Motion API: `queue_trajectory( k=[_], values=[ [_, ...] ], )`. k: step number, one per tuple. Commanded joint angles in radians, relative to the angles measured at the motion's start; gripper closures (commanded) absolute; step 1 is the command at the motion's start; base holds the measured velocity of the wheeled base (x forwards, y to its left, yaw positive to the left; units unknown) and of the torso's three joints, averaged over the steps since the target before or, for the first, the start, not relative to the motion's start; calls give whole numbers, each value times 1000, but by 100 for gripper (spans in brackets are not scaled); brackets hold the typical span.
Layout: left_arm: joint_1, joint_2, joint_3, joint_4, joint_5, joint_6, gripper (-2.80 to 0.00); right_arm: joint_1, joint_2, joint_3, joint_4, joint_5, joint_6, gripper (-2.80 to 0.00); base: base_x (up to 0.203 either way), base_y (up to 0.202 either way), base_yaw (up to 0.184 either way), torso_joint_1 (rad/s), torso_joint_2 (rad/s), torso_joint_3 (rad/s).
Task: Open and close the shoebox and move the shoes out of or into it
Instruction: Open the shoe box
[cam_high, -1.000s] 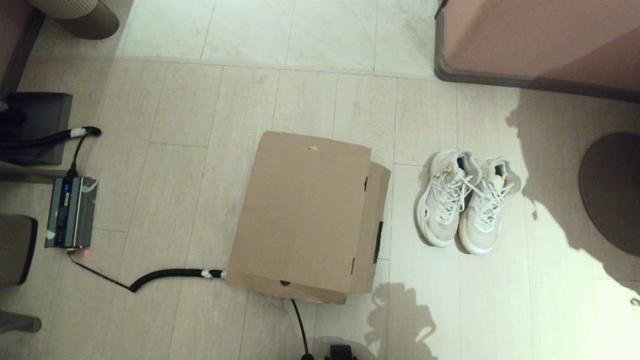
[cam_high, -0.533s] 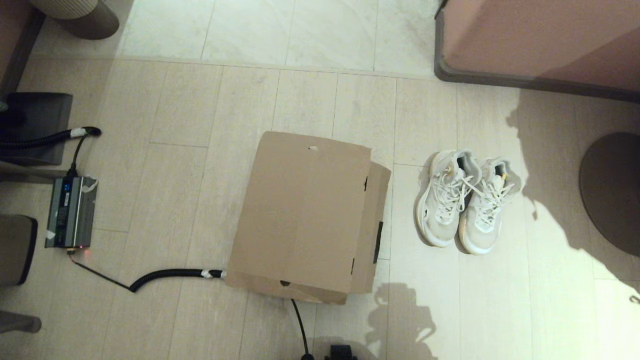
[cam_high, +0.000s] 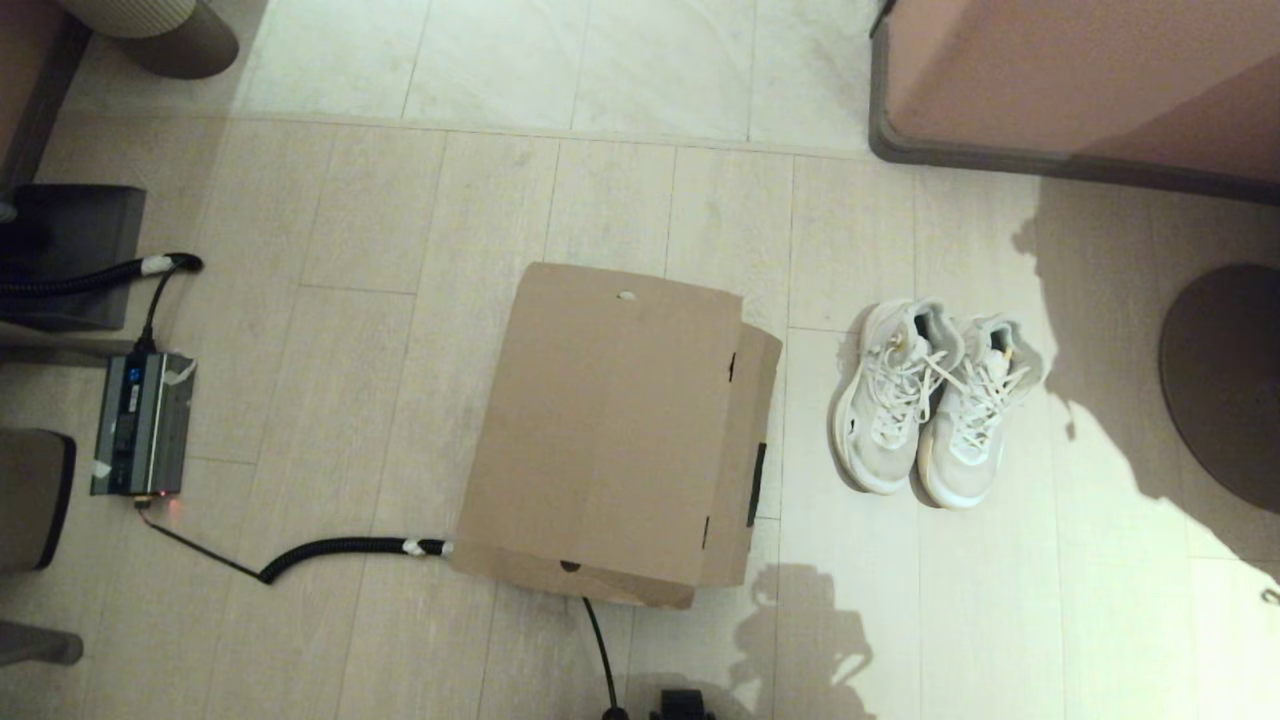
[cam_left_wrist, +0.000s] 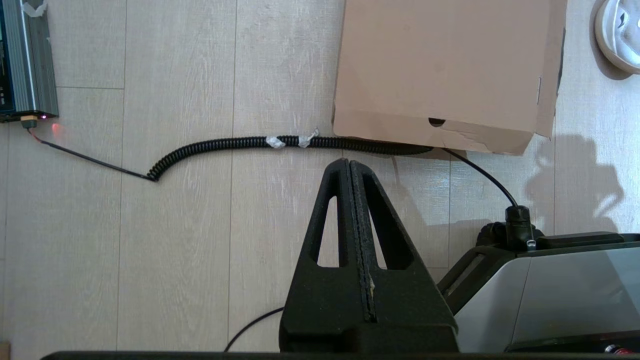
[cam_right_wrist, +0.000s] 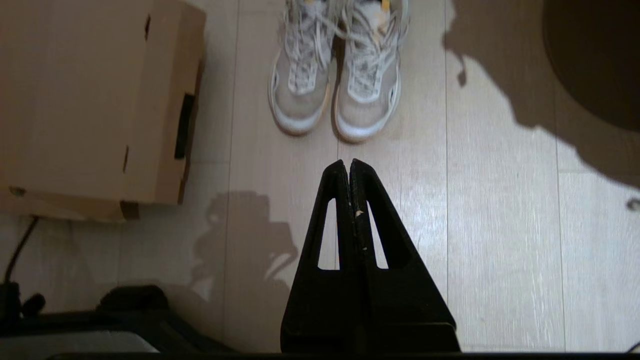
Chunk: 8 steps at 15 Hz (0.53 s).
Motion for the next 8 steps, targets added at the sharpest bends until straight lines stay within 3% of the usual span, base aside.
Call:
queue_trajectory(
  k=[1,5,8],
  values=[
    [1,1,8,-2,0,0,0,0,46,-59,2,2,3,0,0,0,0,0,0,0],
    [-1,79,-74,33,-34,13,0,1,406,-227,5,85,73,0,0,0,0,0,0,0],
    [-14,357,-211,46,-127,-77,0,2,696,-310,-7,256,195,0,0,0,0,0,0,0]
  ],
)
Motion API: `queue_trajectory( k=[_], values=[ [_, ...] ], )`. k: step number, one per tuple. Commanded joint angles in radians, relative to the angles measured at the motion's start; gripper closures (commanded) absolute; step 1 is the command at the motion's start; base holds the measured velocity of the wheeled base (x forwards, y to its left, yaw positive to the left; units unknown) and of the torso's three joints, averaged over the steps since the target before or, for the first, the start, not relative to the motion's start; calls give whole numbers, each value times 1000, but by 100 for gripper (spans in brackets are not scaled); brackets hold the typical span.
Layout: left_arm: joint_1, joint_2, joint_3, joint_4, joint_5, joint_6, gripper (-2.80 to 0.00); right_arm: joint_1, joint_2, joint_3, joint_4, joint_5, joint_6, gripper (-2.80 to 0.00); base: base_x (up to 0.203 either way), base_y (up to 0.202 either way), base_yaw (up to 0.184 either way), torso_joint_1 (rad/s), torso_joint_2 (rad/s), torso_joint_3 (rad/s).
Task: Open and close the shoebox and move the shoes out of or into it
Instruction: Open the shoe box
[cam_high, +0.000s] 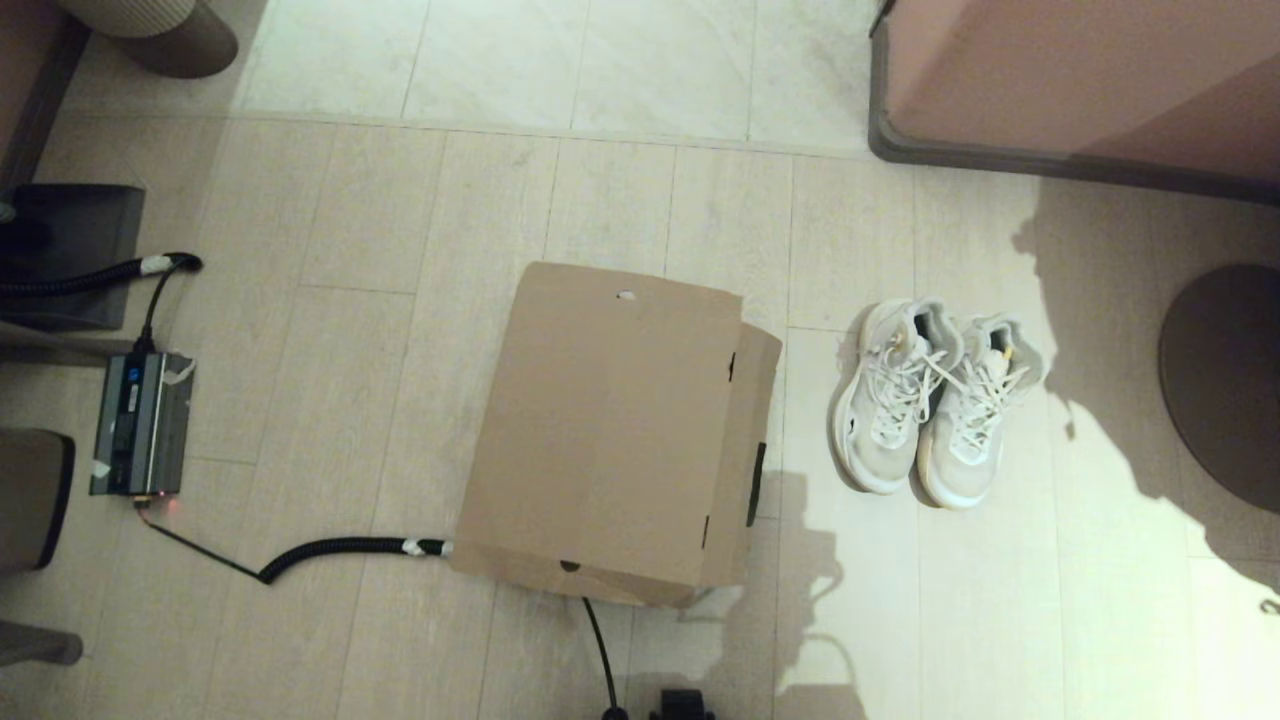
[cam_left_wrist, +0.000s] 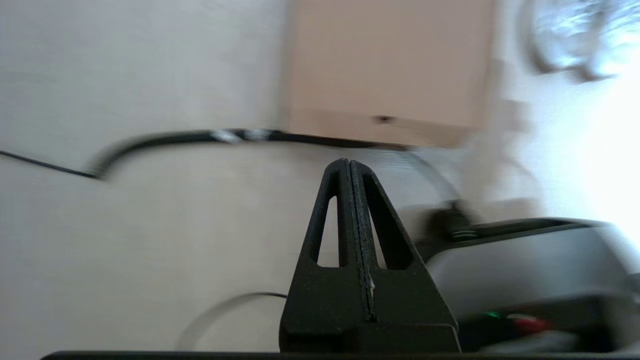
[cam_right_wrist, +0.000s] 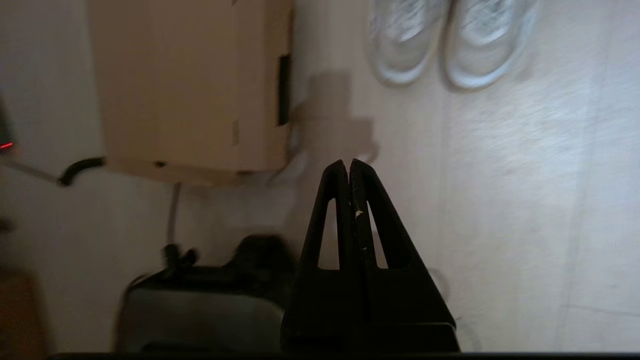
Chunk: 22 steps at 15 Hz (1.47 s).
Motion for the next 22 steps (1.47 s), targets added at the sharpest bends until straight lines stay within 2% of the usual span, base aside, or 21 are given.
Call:
queue_trajectory(
  k=[1,4,6,8,11,13,16,18,22],
  values=[
    [-7,275,-104,-10,-41,-76,0,0,276,-41,-29,72,41,0,0,0,0,0,0,0],
    [-10,653,-295,-108,-103,-283,0,3,621,-75,-273,144,100,0,0,0,0,0,0,0],
    [-9,884,-377,-235,-156,-392,0,18,842,-84,-478,166,135,0,0,0,0,0,0,0],
    [-1,1090,-425,-399,-223,-474,0,51,1049,-88,-699,178,166,0,0,0,0,0,0,0],
    [60,1324,-478,-614,-375,-595,0,113,1302,-105,-1043,170,239,0,0,0,0,0,0,0],
    [112,1449,-543,-696,-460,-695,0,167,1437,-132,-1197,112,278,0,0,0,0,0,0,0],
    [152,1669,-611,-860,-484,-742,0,246,1568,-181,-1308,30,300,0,0,0,0,0,0,0],
    [166,1788,-646,-942,-474,-751,0,267,1608,-219,-1317,5,302,0,0,0,0,0,0,0],
    [177,1927,-748,-981,-439,-755,0,268,1713,-331,-1315,-109,289,0,0,0,0,0,0,0]
  ],
)
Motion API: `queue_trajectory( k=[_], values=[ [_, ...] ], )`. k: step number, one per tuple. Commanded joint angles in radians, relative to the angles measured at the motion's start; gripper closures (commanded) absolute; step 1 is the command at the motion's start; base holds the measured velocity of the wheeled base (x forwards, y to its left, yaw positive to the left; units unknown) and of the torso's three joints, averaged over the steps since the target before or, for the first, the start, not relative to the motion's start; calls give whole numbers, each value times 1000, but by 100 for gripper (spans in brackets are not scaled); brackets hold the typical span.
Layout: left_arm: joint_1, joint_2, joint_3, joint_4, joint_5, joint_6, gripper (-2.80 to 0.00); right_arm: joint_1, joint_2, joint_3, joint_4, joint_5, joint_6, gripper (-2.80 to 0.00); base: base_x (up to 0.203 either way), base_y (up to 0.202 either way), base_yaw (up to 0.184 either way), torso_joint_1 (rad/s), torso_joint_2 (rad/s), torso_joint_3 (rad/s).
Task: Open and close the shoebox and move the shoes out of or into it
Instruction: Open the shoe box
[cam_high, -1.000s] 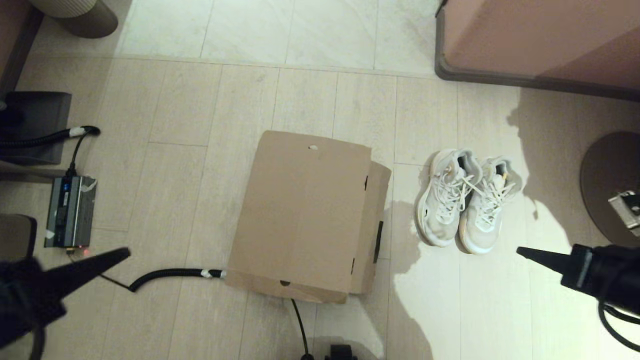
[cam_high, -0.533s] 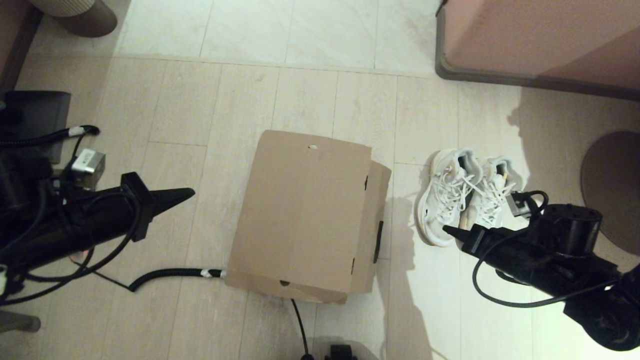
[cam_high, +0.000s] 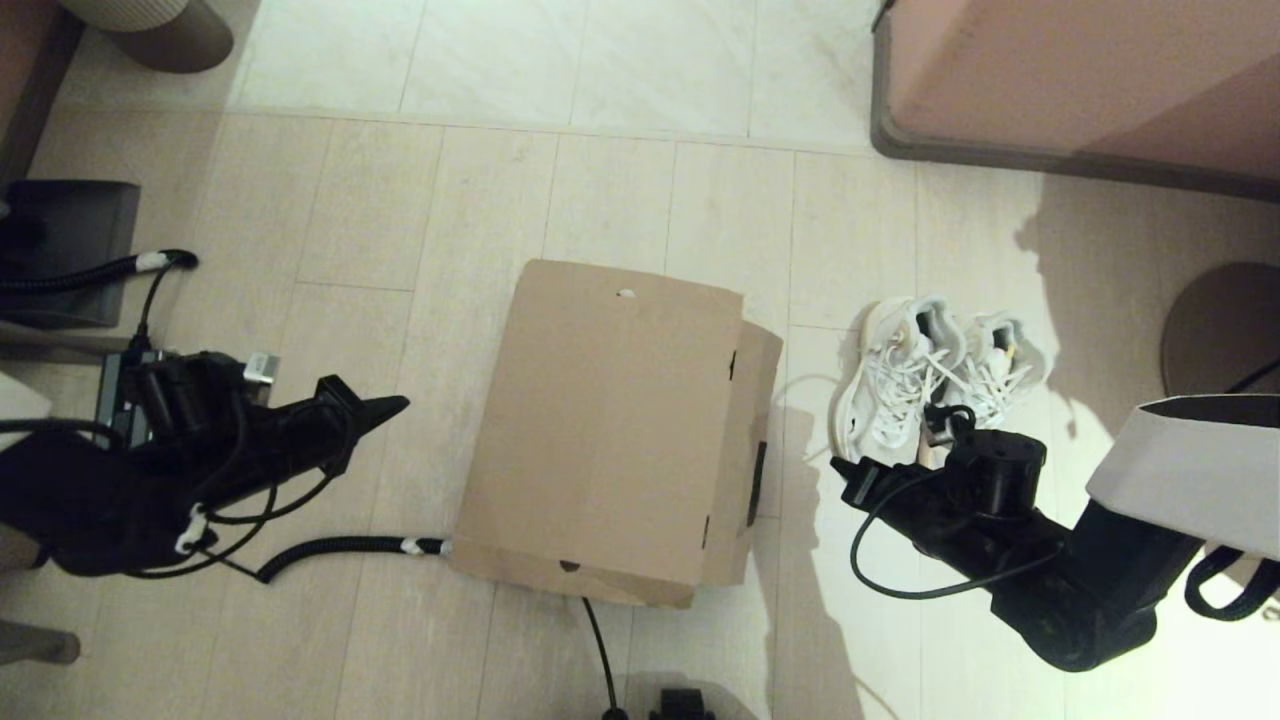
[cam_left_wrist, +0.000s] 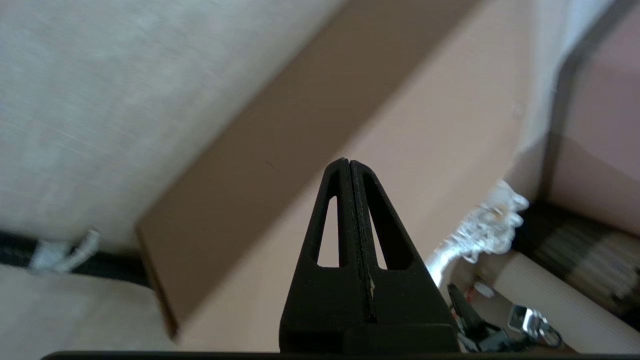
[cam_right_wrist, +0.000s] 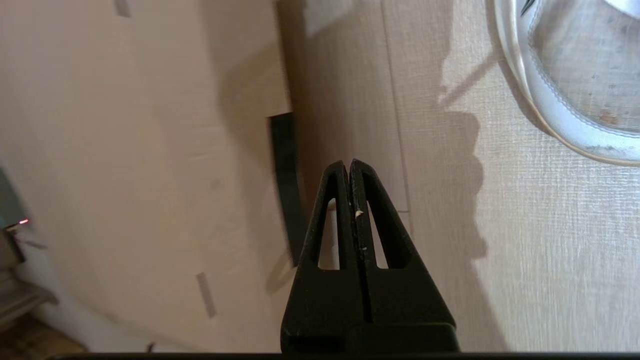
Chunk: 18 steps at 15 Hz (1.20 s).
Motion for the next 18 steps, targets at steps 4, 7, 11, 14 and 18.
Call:
queue_trajectory(
  k=[4,7,11,14,18],
  values=[
    [-14,126,-62,5,16,-3,0,50,153,-99,1,-23,-9,0,0,0,0,0,0,0],
    [-57,141,-25,4,37,-3,0,68,204,-178,17,-28,-38,0,0,0,0,0,0,0],
    [-107,130,9,-2,63,-3,0,71,268,-295,71,-55,-44,0,0,0,0,0,0,0],
    [-124,135,15,2,87,-3,0,81,306,-348,107,-57,-58,0,0,0,0,0,0,0],
    [-155,141,18,5,89,-3,0,90,334,-391,108,-66,-57,0,0,0,0,0,0,0]
  ],
)
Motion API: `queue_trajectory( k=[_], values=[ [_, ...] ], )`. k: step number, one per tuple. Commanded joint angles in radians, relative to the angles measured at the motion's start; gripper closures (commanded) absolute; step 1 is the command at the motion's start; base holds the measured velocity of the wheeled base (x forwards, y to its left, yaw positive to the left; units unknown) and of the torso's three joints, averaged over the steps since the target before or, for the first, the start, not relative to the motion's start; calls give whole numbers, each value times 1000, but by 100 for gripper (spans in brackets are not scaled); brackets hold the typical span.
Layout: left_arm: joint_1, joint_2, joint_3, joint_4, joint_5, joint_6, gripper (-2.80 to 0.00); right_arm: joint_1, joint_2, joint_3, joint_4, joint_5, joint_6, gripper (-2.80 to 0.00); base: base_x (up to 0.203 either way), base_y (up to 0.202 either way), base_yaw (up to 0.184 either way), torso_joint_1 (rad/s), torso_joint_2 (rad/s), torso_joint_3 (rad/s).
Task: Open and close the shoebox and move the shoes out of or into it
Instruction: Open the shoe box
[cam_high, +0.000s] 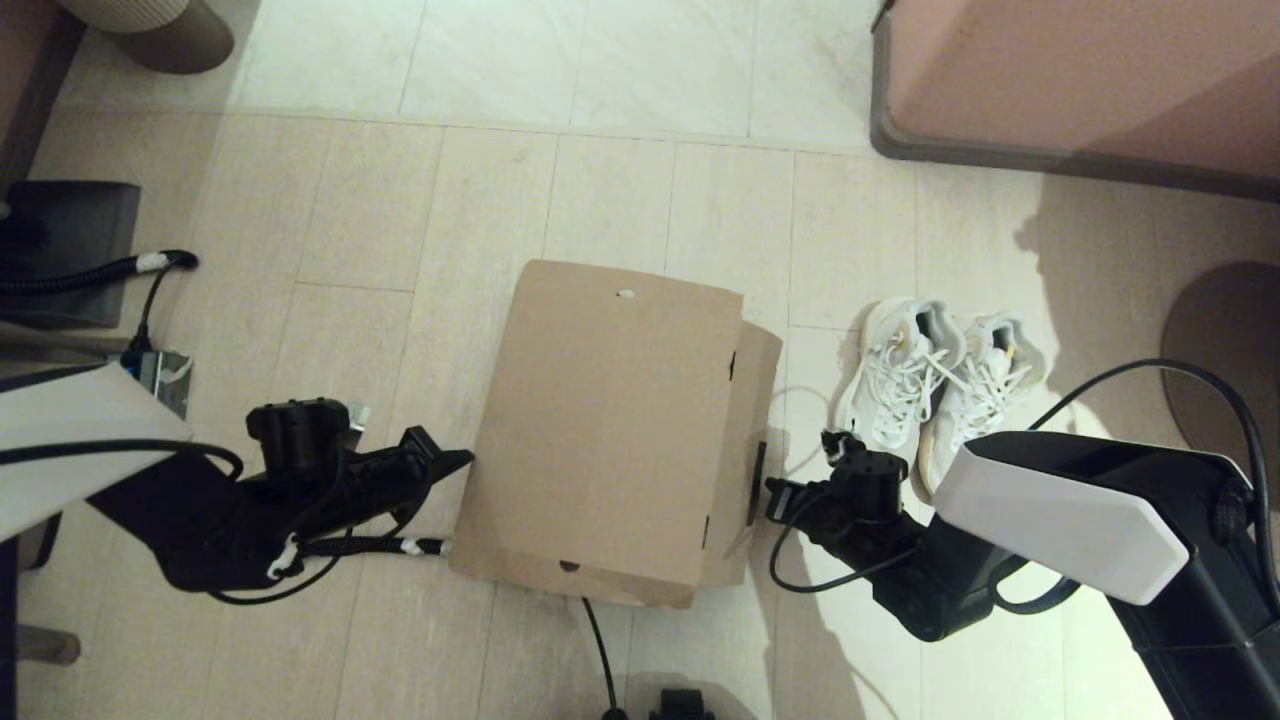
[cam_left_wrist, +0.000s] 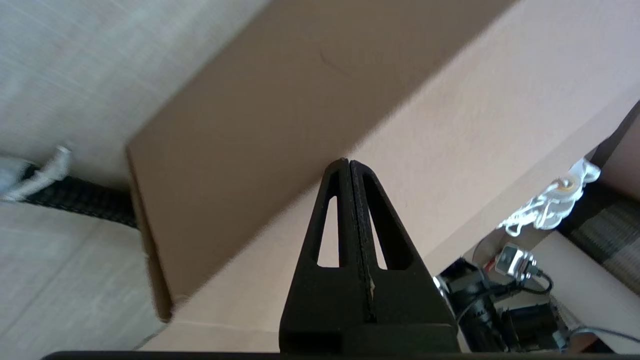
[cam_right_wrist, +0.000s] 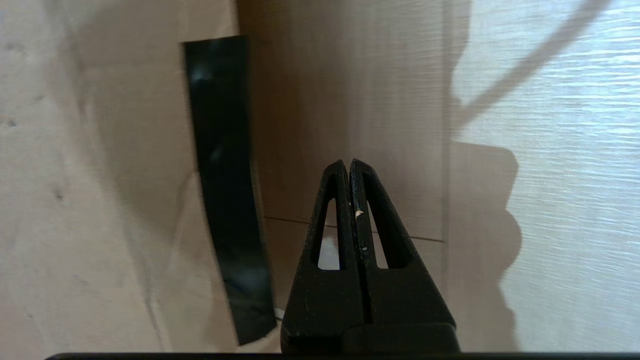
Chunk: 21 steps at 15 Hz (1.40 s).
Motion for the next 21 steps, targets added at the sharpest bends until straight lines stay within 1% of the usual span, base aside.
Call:
queue_trajectory(
  k=[1,2,5,8,9,10,11,12,13,14,16,18,21],
  values=[
    [-20,1,1,-4,-2,-3,0,2,13,-21,-6,1,3,0,0,0,0,0,0,0],
    [-24,2,-1,-4,-2,-2,0,3,14,-33,3,2,7,0,0,0,0,0,0,0],
    [-30,19,-4,-4,-2,-2,0,22,12,-89,82,3,12,0,0,0,0,0,0,0],
    [-28,24,-3,-6,0,1,0,40,10,-98,93,3,14,0,0,0,0,0,0,0],
    [-22,10,-8,-6,10,8,0,40,10,-98,93,3,14,0,0,0,0,0,0,0],
    [-14,-8,-18,-6,33,27,0,40,12,-98,93,3,14,0,0,0,0,0,0,0],
    [1,-13,-34,-5,57,64,0,40,12,-98,93,3,12,0,0,0,0,0,0,0],
    [11,-5,-55,-5,85,124,0,40,14,-98,93,3,14,0,0,0,0,0,0,0],
    [20,1,-68,-6,108,151,0,40,14,-97,93,3,14,0,0,0,0,0,0,0],
    [30,-7,-92,-4,118,161,0,40,14,-97,92,3,14,0,0,0,0,0,0,0],
    [36,-40,-94,9,122,164,0,40,14,-98,93,3,14,0,0,0,0,0,0,0],
    [45,-64,-94,71,127,165,0,40,14,-98,92,3,14,0,0,0,0,0,0,0],
    [44,34,-103,112,130,165,0,40,7,-96,86,7,17,0,0,0,0,0,0,0]
  ],
)
